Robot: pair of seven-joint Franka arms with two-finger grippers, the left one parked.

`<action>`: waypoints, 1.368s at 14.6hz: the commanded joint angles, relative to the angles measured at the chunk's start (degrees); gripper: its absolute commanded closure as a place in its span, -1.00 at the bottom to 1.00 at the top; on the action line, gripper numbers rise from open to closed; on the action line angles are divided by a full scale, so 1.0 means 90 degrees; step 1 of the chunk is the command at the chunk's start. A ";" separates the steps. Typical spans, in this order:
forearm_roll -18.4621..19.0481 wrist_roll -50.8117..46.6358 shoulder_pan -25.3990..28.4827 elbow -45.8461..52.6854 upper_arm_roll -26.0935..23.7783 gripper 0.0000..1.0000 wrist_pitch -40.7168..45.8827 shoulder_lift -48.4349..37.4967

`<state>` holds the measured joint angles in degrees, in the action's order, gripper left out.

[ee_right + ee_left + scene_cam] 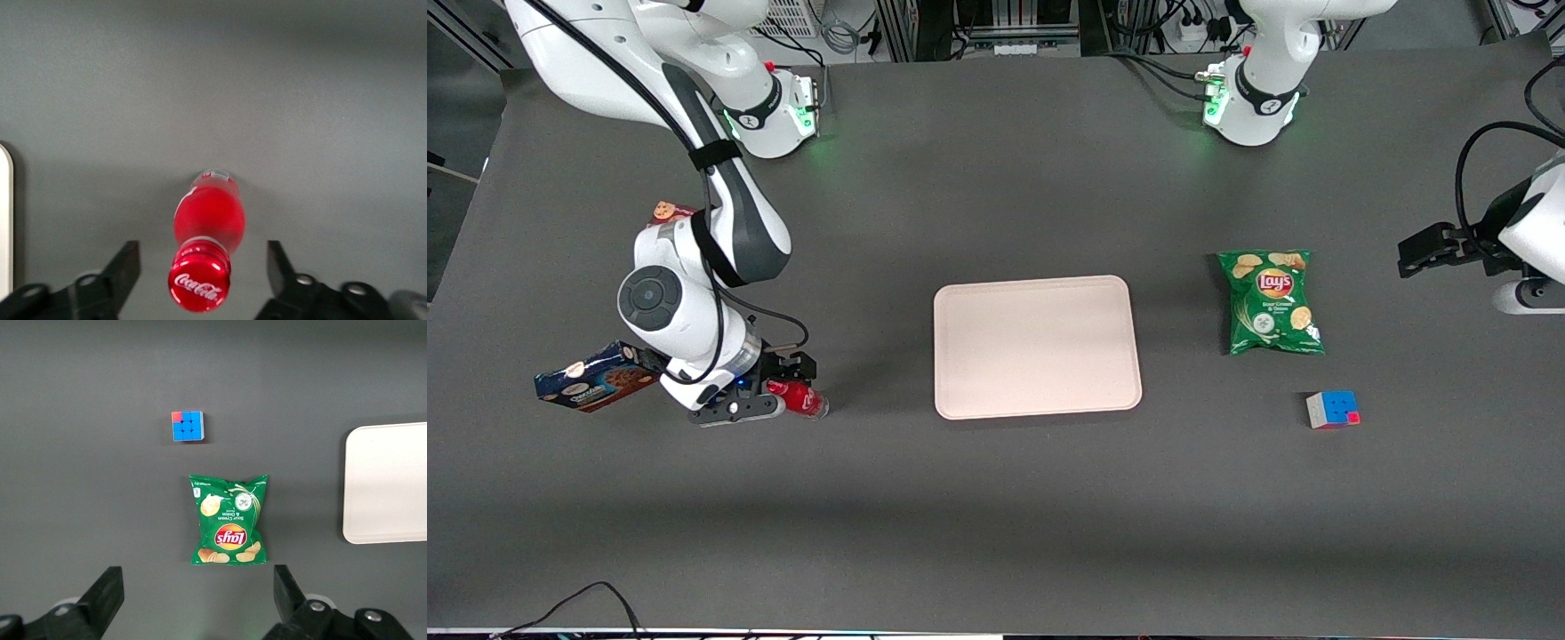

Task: Place coke bottle on tray
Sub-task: 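Lift the bottle and carry it over the white tray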

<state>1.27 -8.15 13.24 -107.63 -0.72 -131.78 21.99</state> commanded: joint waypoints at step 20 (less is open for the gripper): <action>0.0152 -0.0967 0.0062 0.2444 -0.1109 1.00 0.4023 -0.1282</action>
<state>2.23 -11.11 13.53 -93.68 -6.96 -103.28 9.85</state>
